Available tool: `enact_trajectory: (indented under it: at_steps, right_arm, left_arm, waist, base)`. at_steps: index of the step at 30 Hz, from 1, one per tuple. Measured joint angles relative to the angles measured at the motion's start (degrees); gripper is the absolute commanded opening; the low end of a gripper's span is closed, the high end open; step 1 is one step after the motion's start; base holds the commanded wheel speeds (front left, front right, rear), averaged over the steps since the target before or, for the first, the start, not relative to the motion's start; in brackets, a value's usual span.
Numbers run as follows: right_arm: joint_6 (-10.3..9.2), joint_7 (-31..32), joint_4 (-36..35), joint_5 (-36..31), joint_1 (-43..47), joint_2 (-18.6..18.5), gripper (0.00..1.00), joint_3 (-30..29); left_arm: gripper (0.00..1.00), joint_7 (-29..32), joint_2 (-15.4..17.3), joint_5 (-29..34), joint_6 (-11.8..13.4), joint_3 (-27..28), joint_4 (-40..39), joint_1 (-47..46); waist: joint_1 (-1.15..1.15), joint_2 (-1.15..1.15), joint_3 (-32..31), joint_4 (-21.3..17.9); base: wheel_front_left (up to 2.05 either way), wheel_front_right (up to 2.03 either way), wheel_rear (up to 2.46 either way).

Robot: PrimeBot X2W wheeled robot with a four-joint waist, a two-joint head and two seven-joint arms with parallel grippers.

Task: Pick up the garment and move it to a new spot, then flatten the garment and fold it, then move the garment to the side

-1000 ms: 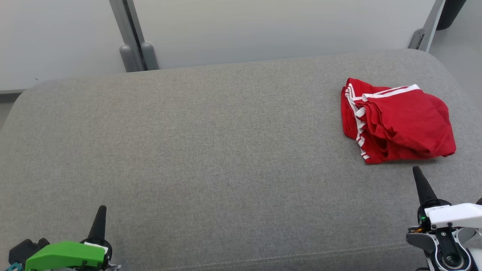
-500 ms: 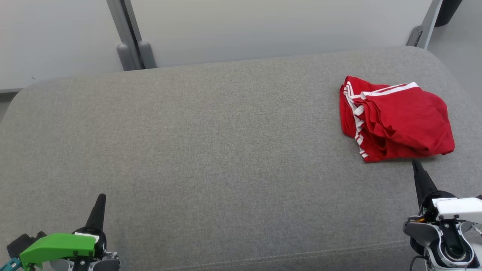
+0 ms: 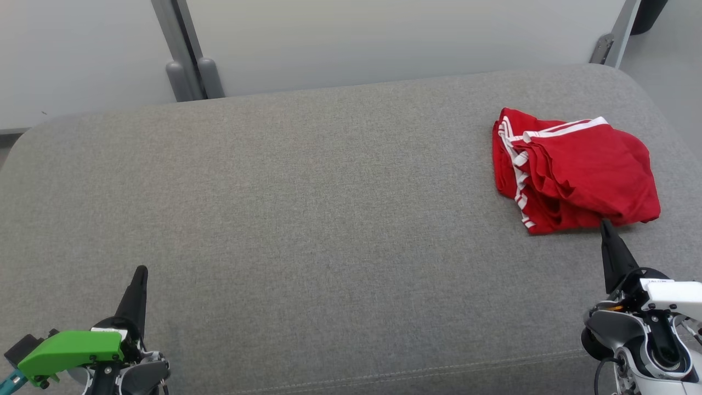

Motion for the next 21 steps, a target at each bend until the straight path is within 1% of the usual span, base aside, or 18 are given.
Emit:
enact_trajectory:
  at_steps: [21]
  right_arm:
    - [0.01, 0.01, 0.02, 0.01, 0.00, 0.01, 0.00, -0.10]
  left_arm:
    - [0.00, 0.00, -0.04, 0.00, -0.03, 0.11, 0.00, -0.01]
  waist:
    - [0.00, 0.00, 0.00, 0.00]
  base:
    - [0.00, 0.00, 0.00]
